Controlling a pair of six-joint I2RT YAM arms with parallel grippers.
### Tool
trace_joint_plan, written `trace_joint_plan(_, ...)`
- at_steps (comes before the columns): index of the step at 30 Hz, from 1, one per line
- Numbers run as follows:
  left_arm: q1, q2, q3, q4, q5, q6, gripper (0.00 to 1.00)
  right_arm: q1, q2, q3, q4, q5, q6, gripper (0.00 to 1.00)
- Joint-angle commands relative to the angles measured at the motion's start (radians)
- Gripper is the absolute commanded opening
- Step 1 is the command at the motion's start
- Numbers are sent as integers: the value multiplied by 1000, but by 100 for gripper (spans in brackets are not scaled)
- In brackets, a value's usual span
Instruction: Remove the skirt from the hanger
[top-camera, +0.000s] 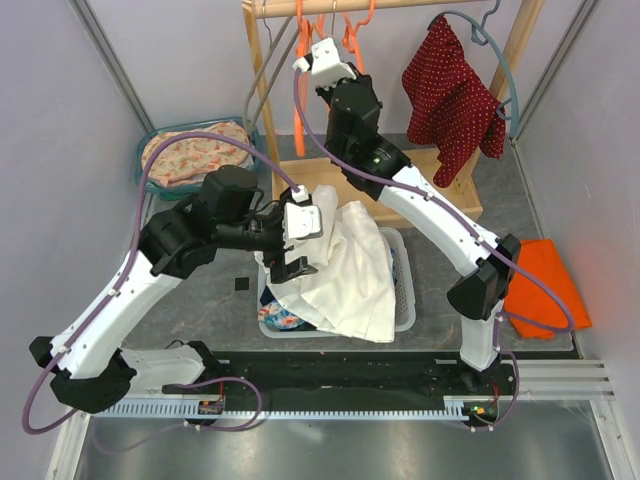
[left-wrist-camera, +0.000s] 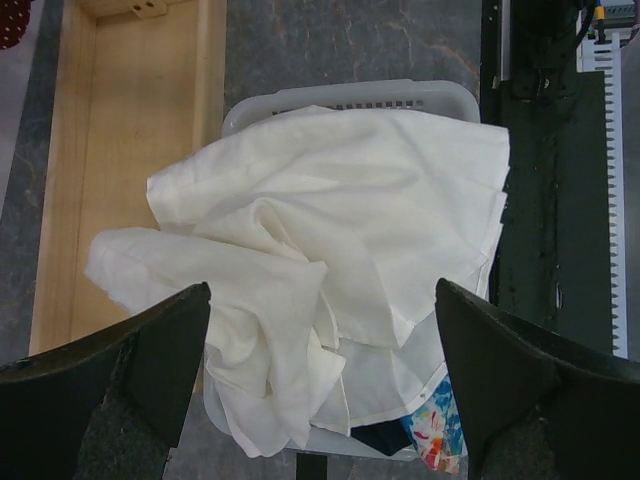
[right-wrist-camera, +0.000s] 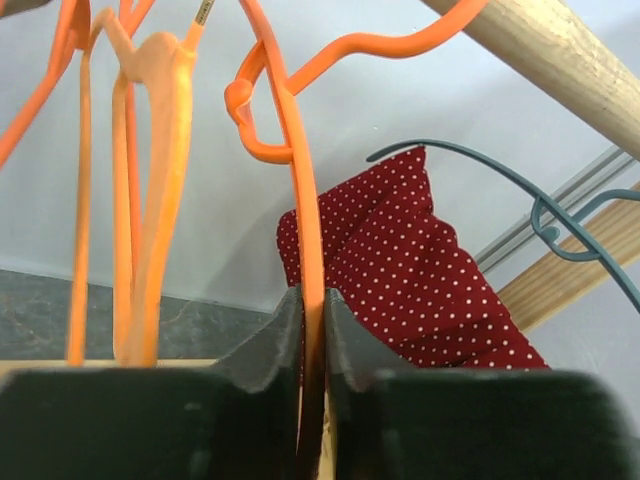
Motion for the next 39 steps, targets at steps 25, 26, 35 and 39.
trace_joint_plan(25, 29, 3, 96, -41, -3, -47, 100, -413, -509, -137, -200, -74, 578, 93)
trace_joint_plan(26, 29, 2, 94, -41, -2, -47, 100, -435, -496, -137, -202, -70, 591, 93)
trace_joint_plan(35, 31, -10, 70, -54, 3, -44, 100, -682, -390, -191, -256, -426, 770, 89)
trace_joint_plan(39, 32, -7, 65, -57, -3, -39, 100, -746, -373, -191, -270, -575, 837, 84)
